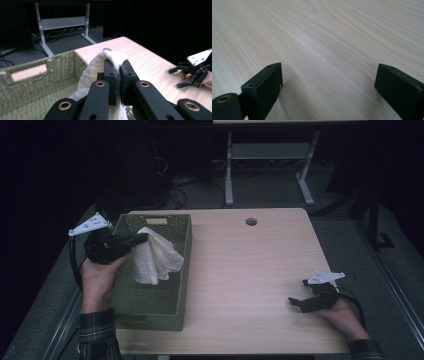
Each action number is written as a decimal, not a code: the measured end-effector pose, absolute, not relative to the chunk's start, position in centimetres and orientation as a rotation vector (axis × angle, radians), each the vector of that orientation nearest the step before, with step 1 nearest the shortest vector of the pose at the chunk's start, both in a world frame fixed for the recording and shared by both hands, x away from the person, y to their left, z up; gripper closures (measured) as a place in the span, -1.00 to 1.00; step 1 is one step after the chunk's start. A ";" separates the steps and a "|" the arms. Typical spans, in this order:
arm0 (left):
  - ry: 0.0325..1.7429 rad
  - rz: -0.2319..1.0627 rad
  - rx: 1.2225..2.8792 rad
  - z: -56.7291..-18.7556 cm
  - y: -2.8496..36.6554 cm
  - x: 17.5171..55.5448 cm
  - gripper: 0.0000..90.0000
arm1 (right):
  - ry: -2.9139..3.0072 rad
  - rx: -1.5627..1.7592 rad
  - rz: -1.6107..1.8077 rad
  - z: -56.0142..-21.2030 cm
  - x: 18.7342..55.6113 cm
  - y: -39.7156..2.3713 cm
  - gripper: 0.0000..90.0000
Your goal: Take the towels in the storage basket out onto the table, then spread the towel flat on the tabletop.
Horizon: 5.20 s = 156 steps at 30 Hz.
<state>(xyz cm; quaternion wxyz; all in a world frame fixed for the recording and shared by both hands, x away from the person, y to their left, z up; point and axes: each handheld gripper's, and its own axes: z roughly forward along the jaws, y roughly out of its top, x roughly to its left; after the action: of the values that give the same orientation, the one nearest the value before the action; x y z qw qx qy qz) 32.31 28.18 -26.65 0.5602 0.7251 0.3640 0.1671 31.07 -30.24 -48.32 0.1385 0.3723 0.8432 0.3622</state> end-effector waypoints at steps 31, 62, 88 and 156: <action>0.538 0.245 1.739 -22.1 17.2 34.0 0.90 | 2.435 1.077 1.050 -48.3 31.1 -30.2 -0.83; 0.345 0.052 1.900 -30.6 5.2 34.6 0.90 | 2.436 1.078 1.048 -48.3 31.0 -30.2 -0.83; 0.371 -0.092 2.222 -42.4 -1.3 34.8 0.84 | 2.437 1.077 1.048 -48.3 31.0 -30.3 -0.83; 0.858 0.385 2.113 -43.8 5.4 34.9 0.95 | 2.317 0.978 1.178 -43.4 33.4 -31.0 0.97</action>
<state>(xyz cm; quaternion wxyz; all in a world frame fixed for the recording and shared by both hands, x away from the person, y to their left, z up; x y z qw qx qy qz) 34.90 5.43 -43.81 0.4025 0.8363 0.3396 0.1523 33.37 -31.02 -43.37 0.1811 0.3464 0.8205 0.4170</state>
